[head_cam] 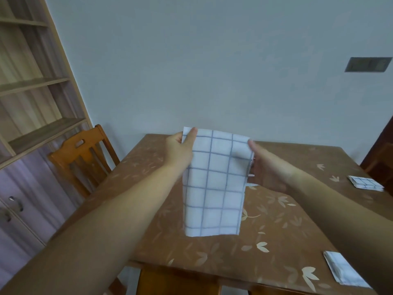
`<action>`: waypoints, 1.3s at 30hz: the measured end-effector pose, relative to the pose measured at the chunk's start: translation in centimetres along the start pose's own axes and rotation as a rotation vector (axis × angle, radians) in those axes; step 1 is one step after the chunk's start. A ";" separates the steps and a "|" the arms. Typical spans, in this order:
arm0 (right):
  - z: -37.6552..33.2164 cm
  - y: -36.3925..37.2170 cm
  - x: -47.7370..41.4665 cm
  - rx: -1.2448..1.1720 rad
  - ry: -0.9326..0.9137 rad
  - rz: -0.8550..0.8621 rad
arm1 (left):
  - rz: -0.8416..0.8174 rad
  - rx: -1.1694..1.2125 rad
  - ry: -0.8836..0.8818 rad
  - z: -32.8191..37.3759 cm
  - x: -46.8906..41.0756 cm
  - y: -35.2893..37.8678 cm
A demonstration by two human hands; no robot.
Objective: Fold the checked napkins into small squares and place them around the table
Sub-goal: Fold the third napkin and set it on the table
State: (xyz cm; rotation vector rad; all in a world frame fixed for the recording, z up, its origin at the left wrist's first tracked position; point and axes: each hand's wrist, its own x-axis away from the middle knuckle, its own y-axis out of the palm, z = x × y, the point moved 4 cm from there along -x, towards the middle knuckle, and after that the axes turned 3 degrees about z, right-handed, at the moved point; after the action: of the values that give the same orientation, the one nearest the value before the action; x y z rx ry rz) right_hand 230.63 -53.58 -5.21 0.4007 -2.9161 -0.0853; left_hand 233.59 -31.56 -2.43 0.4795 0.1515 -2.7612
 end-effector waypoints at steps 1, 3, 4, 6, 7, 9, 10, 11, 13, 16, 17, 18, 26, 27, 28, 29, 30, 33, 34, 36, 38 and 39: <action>0.6 0.4 0.1 0.051 0.024 -0.009 | 0.030 0.015 -0.027 -0.3 -0.1 -0.1; 1.2 0.8 0.2 0.159 0.045 0.021 | 0.086 0.024 -0.123 -0.8 -0.4 -0.4; 1.3 0.6 0.1 0.179 0.044 0.049 | 0.091 0.048 -0.200 -1.3 -0.6 -0.6; 1.0 0.2 -0.1 0.125 0.012 0.078 | -0.002 0.180 -0.412 -2.2 -0.6 -0.7; 0.7 -0.1 -0.2 0.081 -0.014 0.088 | -0.094 0.256 -0.509 -2.4 -0.4 -0.6; 0.3 -0.6 -0.3 0.031 -0.055 0.119 | -0.272 0.302 -0.577 -2.6 0.5 -0.4; 0.2 -0.9 -0.3 0.030 -0.062 0.146 | -0.340 0.271 -0.574 -2.8 0.9 -0.3; 0.2 -1.2 -0.4 0.047 -0.066 0.174 | -0.394 0.226 -0.558 -3.0 1.3 -0.2; 0.3 -1.7 -0.5 0.091 -0.077 0.226 | -0.465 0.153 -0.534 -3.7 1.9 0.0; 0.6 -2.1 -0.5 0.126 -0.097 0.283 | -0.448 0.085 -0.515 -4.3 2.2 0.1; 0.7 -2.1 -0.5 0.136 -0.102 0.305 | -0.426 0.066 -0.513 -4.3 2.2 0.2; 0.9 -2.3 -0.5 0.146 -0.106 0.328 | -0.406 0.052 -0.512 -4.3 2.2 0.3; 1.3 -3.9 -0.4 0.121 -0.116 0.478 | -0.242 0.087 -0.566 -4.7 1.8 0.8; 1.2 -4.1 -0.4 0.121 -0.118 0.499 | -0.233 0.090 -0.565 -4.7 1.8 0.9; 1.2 -4.4 -0.3 0.115 -0.126 0.523 | -0.221 0.089 -0.560 -4.6 1.8 1.0; 1.1 -4.6 -0.1 0.108 -0.143 0.543 | -0.209 0.085 -0.549 -4.7 1.7 1.0; 0.9 -4.7 0.1 0.106 -0.167 0.551 | -0.195 0.084 -0.536 -4.7 1.7 0.9; 0.2 -4.7 0.8 0.128 -0.248 0.543 | -0.190 0.087 -0.467 -4.3 1.6 0.8; -0.1 -4.6 1.0 0.144 -0.274 0.543 | -0.204 0.091 -0.439 -4.0 1.6 0.8; -0.8 -4.6 1.5 0.164 -0.304 0.544 | -0.244 0.057 -0.363 -2.9 1.6 0.7; -1.5 -4.6 2.1 0.192 -0.311 0.523 | -0.266 -0.035 -0.265 -1.7 1.7 0.5; -1.9 -4.6 2.5 0.220 -0.314 0.507 | -0.271 -0.098 -0.209 -1.1 1.8 0.3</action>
State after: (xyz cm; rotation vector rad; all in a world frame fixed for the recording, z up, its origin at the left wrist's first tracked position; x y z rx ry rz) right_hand 229.89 -58.74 -3.27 -0.3637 -3.2431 0.2711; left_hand 232.46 -32.21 -4.05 0.1513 0.3207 -3.0266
